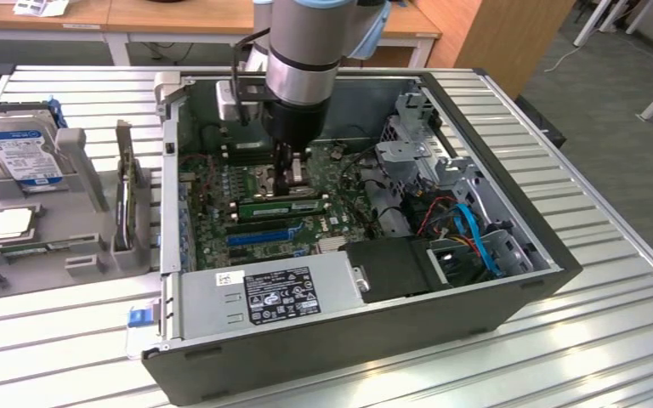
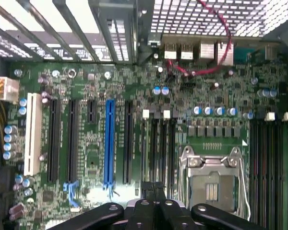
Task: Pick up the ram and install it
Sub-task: 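Press down the ram until it locks into place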
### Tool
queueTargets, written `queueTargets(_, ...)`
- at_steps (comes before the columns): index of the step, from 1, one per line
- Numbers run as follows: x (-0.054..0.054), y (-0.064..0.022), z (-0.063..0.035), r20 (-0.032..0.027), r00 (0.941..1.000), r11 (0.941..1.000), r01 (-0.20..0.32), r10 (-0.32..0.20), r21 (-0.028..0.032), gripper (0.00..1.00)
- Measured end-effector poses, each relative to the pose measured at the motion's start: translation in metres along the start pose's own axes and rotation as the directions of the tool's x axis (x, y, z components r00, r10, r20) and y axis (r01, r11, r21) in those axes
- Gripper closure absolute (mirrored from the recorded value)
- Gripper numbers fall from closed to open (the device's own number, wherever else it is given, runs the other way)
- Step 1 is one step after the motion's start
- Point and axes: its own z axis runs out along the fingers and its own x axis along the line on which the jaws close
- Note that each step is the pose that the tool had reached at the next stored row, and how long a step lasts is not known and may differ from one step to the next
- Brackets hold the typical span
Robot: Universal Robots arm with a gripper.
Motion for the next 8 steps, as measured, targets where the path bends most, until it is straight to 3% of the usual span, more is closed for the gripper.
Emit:
queueTargets(4, -0.0001, 0.0062, 0.0003, 0.0001, 1.0000, 1.0000, 0.000, 0.000, 0.0000, 0.90)
queueTargets(8, 0.0000, 0.0065, 0.0003, 0.0000, 1.0000, 1.0000, 0.000, 0.000, 0.0000, 0.90)
